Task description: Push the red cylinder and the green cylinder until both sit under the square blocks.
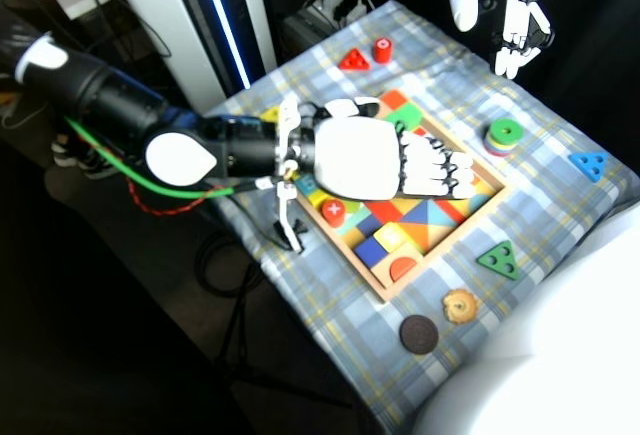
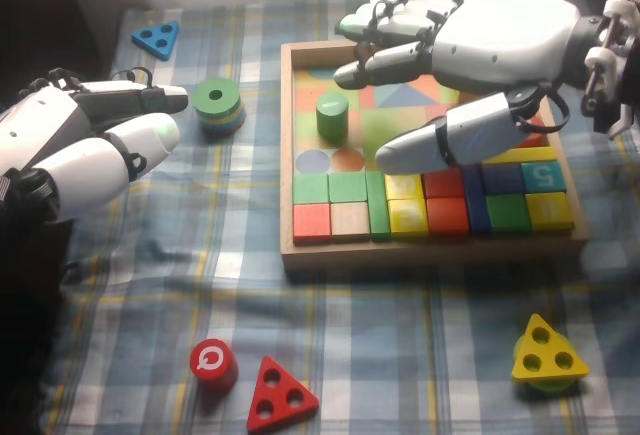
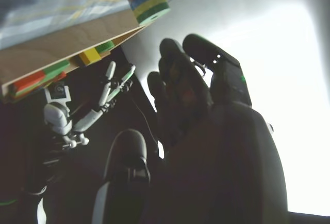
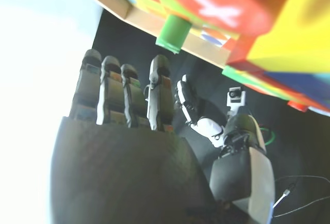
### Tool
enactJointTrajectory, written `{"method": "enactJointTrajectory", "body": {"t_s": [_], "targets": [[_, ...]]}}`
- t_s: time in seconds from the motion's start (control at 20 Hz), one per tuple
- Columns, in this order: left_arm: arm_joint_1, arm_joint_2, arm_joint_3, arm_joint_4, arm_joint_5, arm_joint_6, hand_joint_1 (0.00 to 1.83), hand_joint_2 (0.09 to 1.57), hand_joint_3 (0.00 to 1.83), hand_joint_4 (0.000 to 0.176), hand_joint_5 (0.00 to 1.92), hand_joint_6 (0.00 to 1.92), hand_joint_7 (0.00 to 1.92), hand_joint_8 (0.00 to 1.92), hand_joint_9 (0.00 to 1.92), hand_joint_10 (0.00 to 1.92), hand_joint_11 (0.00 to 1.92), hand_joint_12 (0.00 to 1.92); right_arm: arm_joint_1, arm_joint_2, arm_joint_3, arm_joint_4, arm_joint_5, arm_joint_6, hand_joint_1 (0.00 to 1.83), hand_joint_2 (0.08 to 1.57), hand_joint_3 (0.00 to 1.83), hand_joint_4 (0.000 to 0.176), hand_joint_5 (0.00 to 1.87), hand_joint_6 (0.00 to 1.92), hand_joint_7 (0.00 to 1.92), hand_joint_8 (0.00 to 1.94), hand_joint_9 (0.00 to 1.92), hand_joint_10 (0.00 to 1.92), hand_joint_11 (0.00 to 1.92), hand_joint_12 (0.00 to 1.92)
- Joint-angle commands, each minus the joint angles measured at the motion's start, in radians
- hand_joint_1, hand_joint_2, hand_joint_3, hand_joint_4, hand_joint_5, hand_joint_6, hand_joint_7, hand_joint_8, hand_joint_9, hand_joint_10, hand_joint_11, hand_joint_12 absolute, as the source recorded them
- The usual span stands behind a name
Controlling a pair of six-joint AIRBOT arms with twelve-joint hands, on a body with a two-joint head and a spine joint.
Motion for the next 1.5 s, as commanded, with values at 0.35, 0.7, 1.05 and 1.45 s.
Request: {"method": "enactJointTrajectory", "body": {"t_s": [0.35,0.7,1.05,1.45], "targets": [[-0.019,-0.004,0.008,0.028,-0.112,-0.009,0.0,1.55,0.0,0.0,0.59,0.0,0.55,0.0,0.56,0.0,0.0,1.34,0.013,-0.033,0.018,0.031,0.091,0.006,0.0,1.07,0.01,0.058,0.4,0.01,0.0,0.0,0.0,0.0,0.0,0.0],[-0.019,-0.004,0.008,0.029,-0.111,-0.009,0.0,1.53,0.0,0.0,0.59,0.0,0.53,0.0,0.54,0.0,0.0,1.32,0.007,-0.042,0.019,-0.002,0.069,0.006,0.0,1.07,0.0,0.08,0.44,0.02,0.02,0.01,0.0,0.0,0.0,0.0],[-0.019,-0.004,0.007,0.029,-0.108,-0.009,0.0,1.53,0.0,0.0,0.57,0.0,0.52,0.0,0.5,0.0,0.0,1.21,-0.001,-0.034,0.016,-0.073,0.031,0.082,0.0,1.05,0.0,0.072,0.43,0.0,0.05,0.01,0.0,0.0,0.0,0.0],[-0.018,-0.004,0.004,0.024,-0.102,-0.009,0.0,1.52,0.0,0.0,0.59,0.0,0.52,0.0,0.52,0.0,0.0,1.24,-0.016,0.063,-0.035,-0.114,0.007,0.136,0.0,1.16,0.0,0.012,0.48,0.01,0.06,0.01,0.0,0.0,0.0,0.0]]}}
